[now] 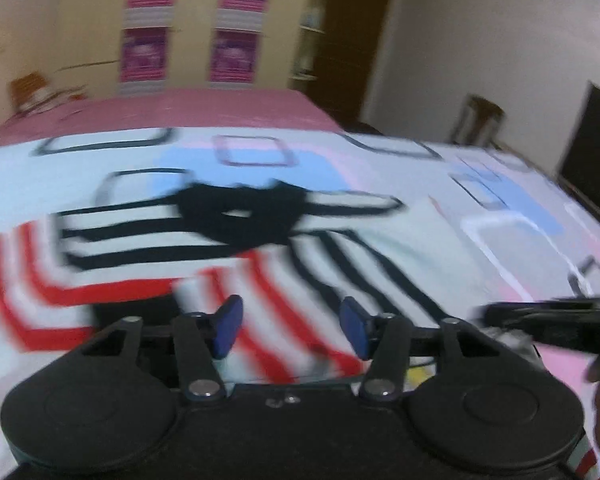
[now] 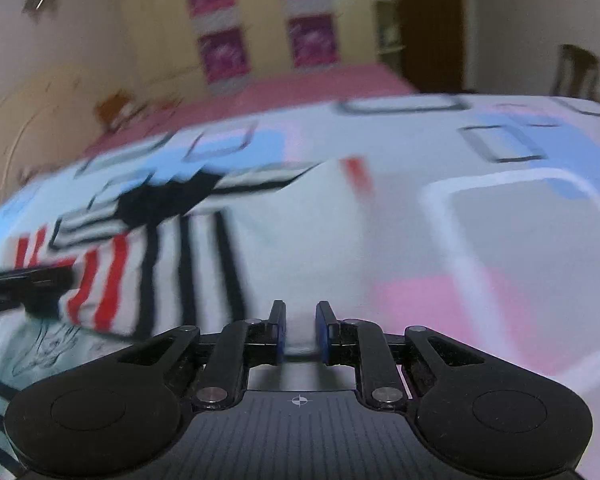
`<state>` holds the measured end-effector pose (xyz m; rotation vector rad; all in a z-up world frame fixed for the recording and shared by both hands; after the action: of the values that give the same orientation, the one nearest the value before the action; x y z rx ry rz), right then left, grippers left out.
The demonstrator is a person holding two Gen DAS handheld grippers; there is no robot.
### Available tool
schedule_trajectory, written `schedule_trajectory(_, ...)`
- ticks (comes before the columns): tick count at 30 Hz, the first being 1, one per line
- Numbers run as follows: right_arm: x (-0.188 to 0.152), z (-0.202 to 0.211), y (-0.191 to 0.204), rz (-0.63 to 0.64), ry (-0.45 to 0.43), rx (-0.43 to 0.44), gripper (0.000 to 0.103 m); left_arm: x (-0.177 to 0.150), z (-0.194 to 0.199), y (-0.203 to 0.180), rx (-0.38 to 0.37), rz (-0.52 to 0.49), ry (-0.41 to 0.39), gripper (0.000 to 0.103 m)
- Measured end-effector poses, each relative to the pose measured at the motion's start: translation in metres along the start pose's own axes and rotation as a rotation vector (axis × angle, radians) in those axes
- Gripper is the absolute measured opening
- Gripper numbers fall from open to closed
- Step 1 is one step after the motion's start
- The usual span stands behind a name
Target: Fold small clothes
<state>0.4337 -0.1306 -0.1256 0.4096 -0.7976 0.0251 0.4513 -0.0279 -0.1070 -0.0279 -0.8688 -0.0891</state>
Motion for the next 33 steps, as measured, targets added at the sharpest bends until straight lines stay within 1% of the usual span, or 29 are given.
schedule_trajectory(1, 0.0, -0.01, 0.006, 0.014, 0.035, 0.012, 0.017, -0.002, -0.008, -0.01, -0.002, -0.024, 0.01, 0.061)
schedule_trajectory(2, -0.001, -0.016, 0.012, 0.033, 0.045, 0.009, 0.017, -0.004, -0.015, -0.015, 0.004, -0.049, 0.021, 0.062)
schedule_trajectory(3, -0.003, -0.02, 0.012, 0.048, 0.057, -0.002, 0.017, -0.007, -0.022, -0.015, 0.027, -0.075, 0.036, 0.063)
schedule_trajectory(4, -0.004, -0.018, 0.008, 0.045, 0.053, -0.01, 0.017, -0.012, -0.029, -0.009, 0.077, -0.096, 0.069, 0.063)
schedule_trajectory(6, -0.006, -0.01, -0.01, -0.002, 0.04, -0.035, 0.017, -0.015, -0.029, 0.018, 0.061, -0.033, 0.062, 0.063)
schedule_trajectory(7, -0.005, -0.005, -0.017, -0.024, 0.037, -0.013, 0.017, -0.014, -0.029, 0.029, 0.071, -0.013, 0.068, 0.061)
schedule_trajectory(9, 0.003, -0.002, -0.023, -0.04, 0.024, 0.034, 0.017, -0.011, -0.034, 0.041, 0.067, 0.016, 0.067, 0.061)
schedule_trajectory(11, 0.015, -0.011, -0.019, -0.022, 0.011, 0.05, 0.017, -0.003, -0.043, 0.037, 0.07, 0.026, 0.068, 0.063)
schedule_trajectory(13, 0.03, -0.032, -0.017, 0.004, 0.02, 0.05, 0.017, 0.002, -0.047, 0.03, 0.076, 0.001, 0.058, 0.067)
schedule_trajectory(14, 0.04, -0.043, -0.019, 0.024, 0.012, 0.034, 0.017, 0.006, -0.053, 0.026, 0.083, -0.012, 0.056, 0.067)
schedule_trajectory(15, 0.052, -0.054, -0.026, 0.034, 0.005, 0.001, 0.017, 0.009, -0.053, 0.023, 0.085, -0.02, 0.053, 0.067)
schedule_trajectory(17, 0.075, -0.071, -0.055, -0.023, -0.016, -0.048, 0.017, 0.017, -0.063, 0.024, 0.093, -0.034, 0.052, 0.068)
schedule_trajectory(18, 0.086, -0.081, -0.074, -0.057, -0.005, -0.071, 0.017, 0.018, -0.068, 0.026, 0.101, -0.04, 0.056, 0.069)
schedule_trajectory(19, 0.091, -0.088, -0.088, -0.06, 0.004, -0.09, 0.017, 0.017, -0.072, 0.029, 0.117, -0.045, 0.062, 0.071)
schedule_trajectory(20, 0.097, -0.09, -0.099, -0.069, -0.005, -0.075, 0.017, 0.017, -0.076, 0.034, 0.107, -0.031, 0.066, 0.072)
schedule_trajectory(21, 0.101, -0.091, -0.103, -0.071, 0.004, -0.073, 0.017, 0.017, -0.076, 0.038, 0.098, -0.015, 0.065, 0.071)
schedule_trajectory(23, 0.104, -0.088, -0.101, -0.023, 0.029, -0.106, 0.017, 0.022, -0.07, 0.04, 0.124, -0.003, 0.06, 0.067)
schedule_trajectory(24, 0.103, -0.08, -0.1, -0.035, 0.014, -0.092, 0.017, 0.024, -0.064, 0.038, 0.126, 0.013, 0.041, 0.067)
schedule_trajectory(25, 0.102, -0.073, -0.097, -0.046, -0.004, -0.067, 0.017, 0.026, -0.059, 0.035, 0.109, 0.031, 0.029, 0.067)
schedule_trajectory(26, 0.099, -0.069, -0.09, -0.041, -0.014, -0.035, 0.017, 0.03, -0.055, 0.024, 0.077, 0.044, 0.015, 0.067)
schedule_trajectory(27, 0.096, -0.071, -0.081, -0.021, -0.006, -0.011, 0.017, 0.032, -0.054, 0.012, 0.049, 0.033, 0.004, 0.068)
schedule_trajectory(28, 0.093, -0.075, -0.07, 0.007, 0.002, 0.018, 0.017, 0.035, -0.055, -0.008, 0.017, -0.004, -0.006, 0.069)
schedule_trajectory(30, 0.086, -0.083, -0.048, 0.078, 0.016, 0.067, 0.017, 0.037, -0.064, -0.038, -0.02, -0.053, 0.004, 0.069)
schedule_trajectory(32, 0.084, -0.092, -0.037, 0.136, 0.025, 0.066, 0.017, 0.037, -0.076, -0.053, -0.037, -0.066, 0.023, 0.07)
schedule_trajectory(33, 0.085, -0.096, -0.039, 0.154, 0.029, 0.057, 0.017, 0.036, -0.084, -0.055, -0.021, -0.077, 0.043, 0.07)
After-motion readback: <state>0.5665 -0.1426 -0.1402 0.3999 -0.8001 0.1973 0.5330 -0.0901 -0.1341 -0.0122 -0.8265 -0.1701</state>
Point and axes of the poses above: each gripper's, at about its wrist camera, not at the fingertips, and z roughly against the way its jaws point, y to its left, x to its top, the point moved 2 cm from there along -z, roughly the way its jaws point, and after that the axes turned 14 degrees about x, right-handed, at the moved point
